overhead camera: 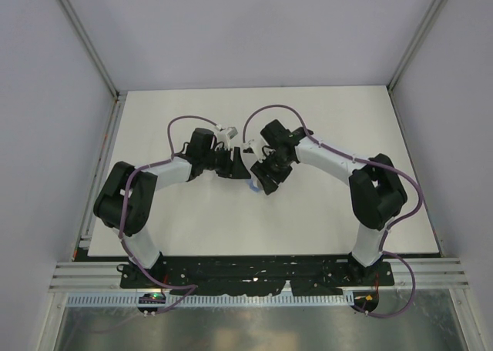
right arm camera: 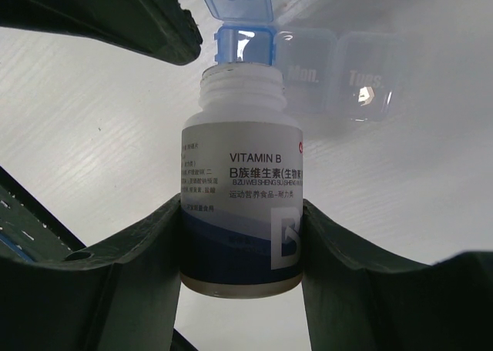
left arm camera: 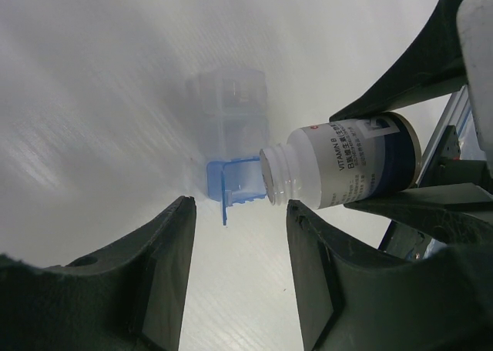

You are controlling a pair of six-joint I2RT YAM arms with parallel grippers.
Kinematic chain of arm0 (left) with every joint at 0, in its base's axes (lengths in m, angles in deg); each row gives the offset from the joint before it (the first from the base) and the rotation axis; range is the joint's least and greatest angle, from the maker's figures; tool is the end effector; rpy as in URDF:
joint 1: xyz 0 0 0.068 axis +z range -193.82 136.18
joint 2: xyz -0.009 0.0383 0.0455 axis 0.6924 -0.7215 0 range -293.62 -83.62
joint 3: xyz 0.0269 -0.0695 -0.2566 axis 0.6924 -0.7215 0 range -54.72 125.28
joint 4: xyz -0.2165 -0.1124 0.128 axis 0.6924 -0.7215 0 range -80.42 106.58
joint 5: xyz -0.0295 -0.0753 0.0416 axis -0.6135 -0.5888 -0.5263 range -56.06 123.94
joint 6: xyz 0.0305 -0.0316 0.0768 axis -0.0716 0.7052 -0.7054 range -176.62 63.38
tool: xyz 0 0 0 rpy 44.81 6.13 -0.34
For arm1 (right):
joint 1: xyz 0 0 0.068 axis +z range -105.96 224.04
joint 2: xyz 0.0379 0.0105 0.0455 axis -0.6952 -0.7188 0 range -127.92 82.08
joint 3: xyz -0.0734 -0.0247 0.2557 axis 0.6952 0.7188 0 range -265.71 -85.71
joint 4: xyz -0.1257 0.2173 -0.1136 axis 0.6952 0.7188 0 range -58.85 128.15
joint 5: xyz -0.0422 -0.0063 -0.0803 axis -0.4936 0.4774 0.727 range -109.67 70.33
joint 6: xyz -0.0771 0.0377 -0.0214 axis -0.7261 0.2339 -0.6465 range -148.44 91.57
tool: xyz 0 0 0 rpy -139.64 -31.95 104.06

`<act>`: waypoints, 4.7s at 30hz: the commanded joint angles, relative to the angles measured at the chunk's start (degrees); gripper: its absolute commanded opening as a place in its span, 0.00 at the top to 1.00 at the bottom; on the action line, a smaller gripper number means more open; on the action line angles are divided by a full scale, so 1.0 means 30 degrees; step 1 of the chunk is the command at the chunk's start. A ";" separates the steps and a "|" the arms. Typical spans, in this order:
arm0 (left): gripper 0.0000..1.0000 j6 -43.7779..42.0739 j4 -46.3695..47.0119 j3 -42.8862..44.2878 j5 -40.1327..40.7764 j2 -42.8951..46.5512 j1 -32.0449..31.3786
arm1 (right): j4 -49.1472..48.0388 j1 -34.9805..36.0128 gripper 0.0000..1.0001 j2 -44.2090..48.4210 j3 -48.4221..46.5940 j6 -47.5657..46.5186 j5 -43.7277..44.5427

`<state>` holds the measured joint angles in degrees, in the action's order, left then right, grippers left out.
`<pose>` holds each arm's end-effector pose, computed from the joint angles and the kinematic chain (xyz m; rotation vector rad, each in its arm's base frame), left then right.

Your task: Sort the pills into containers

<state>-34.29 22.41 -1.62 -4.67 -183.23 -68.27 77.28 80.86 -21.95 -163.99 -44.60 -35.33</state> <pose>0.3331 -0.2054 0.1324 0.4205 2.3374 -1.1812 0.2990 0.2503 0.1627 -1.3241 2.5170 0.4659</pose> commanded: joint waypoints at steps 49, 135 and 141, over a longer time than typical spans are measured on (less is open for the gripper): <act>0.46 0.0146 0.0871 -0.0064 -0.0196 0.0714 0.0122 | 0.1587 0.0325 0.94 -0.0744 -0.1738 -0.0706 0.0415; 0.46 -0.1612 0.0755 0.0961 -0.2452 0.2177 0.1147 | -1.3238 -0.3219 0.94 1.1208 0.8693 0.1813 -0.7933; 0.46 -0.0735 0.0345 0.1604 -0.2658 0.3027 0.1118 | -1.3384 -0.3337 0.94 1.1971 0.7756 0.2164 -0.8286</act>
<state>-37.39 23.19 -0.24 -10.79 -177.81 -65.08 41.35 71.11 12.08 -137.39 -39.61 -57.74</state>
